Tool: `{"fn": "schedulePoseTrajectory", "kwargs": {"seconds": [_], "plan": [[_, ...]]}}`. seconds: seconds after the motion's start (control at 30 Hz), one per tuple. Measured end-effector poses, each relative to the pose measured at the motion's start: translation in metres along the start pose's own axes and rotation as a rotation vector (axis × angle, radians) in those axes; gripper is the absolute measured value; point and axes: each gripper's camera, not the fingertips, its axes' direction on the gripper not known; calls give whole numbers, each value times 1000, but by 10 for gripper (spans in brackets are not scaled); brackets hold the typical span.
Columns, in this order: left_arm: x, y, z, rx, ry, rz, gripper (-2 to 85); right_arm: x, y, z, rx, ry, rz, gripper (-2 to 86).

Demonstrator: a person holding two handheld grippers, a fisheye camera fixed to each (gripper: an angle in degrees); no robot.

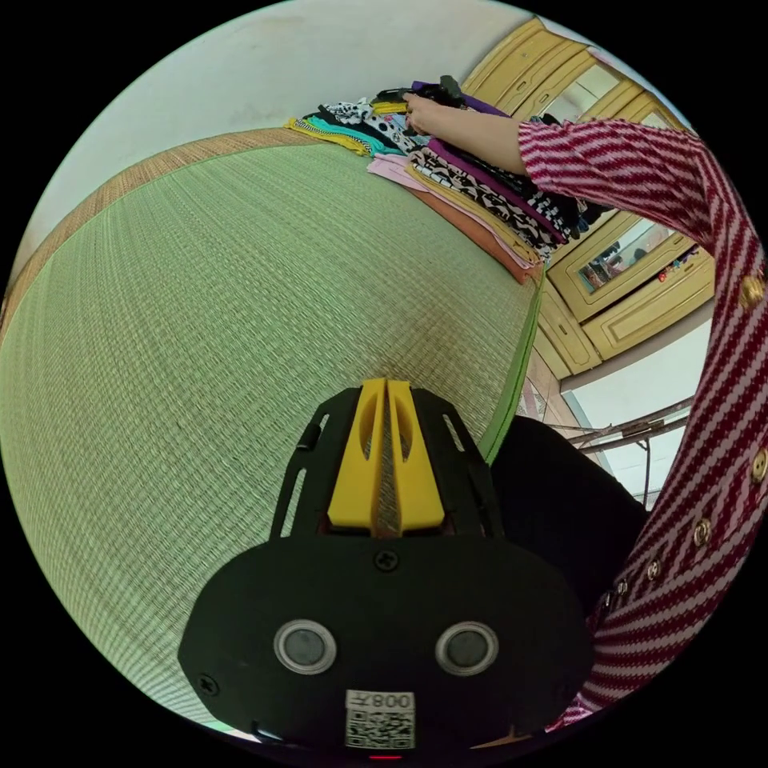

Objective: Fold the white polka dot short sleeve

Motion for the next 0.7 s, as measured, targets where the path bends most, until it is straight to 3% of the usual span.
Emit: {"fn": "schedulePoseTrajectory", "kwargs": {"seconds": [0.23,0.5,0.6,0.7], "plan": [[-58,42,-36,15,206,-222,1,-119,84,-7,-170,-296,-173,22],[-108,138,-132,158,209,-353,1,-257,260,-17,-726,-526,-261,24],[-125,181,-159,192,214,-404,1,-267,303,-45,-864,-380,-236,26],[-137,219,-172,204,235,-443,1,-271,305,-85,-821,-246,-171,30]]}}
